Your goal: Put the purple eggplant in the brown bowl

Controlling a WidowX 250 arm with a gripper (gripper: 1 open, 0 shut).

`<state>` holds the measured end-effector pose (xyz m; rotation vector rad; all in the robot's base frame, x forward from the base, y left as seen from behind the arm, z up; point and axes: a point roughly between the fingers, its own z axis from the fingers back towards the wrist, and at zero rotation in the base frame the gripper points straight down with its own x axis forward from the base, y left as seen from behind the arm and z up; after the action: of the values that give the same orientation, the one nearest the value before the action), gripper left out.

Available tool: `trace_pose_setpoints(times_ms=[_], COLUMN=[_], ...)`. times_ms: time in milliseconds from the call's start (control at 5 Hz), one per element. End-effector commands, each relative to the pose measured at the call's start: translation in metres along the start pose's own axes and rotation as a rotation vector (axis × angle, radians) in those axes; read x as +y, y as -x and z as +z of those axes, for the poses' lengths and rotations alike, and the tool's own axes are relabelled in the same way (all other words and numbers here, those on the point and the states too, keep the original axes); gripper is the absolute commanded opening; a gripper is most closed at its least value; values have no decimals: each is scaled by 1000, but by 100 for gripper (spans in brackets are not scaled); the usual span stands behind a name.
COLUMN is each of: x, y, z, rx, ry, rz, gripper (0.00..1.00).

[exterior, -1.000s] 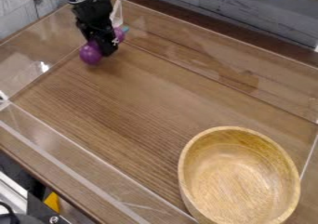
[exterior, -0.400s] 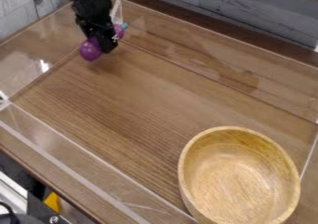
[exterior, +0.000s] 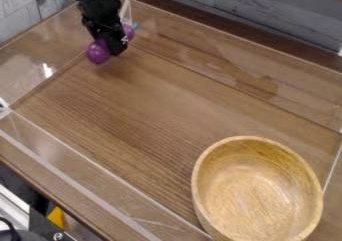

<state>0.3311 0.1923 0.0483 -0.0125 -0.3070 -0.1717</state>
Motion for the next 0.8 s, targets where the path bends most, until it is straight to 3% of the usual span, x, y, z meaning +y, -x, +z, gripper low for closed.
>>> trace_pose_setpoints(times_ms=[0,200,600], x=[13,9,-19], y=[-13,-13,-13], z=[30,34,63], rx=[-72,-76,-83], ry=[-71,-70,-20], rz=[-7,-7,-11], gripper=[0,0,0])
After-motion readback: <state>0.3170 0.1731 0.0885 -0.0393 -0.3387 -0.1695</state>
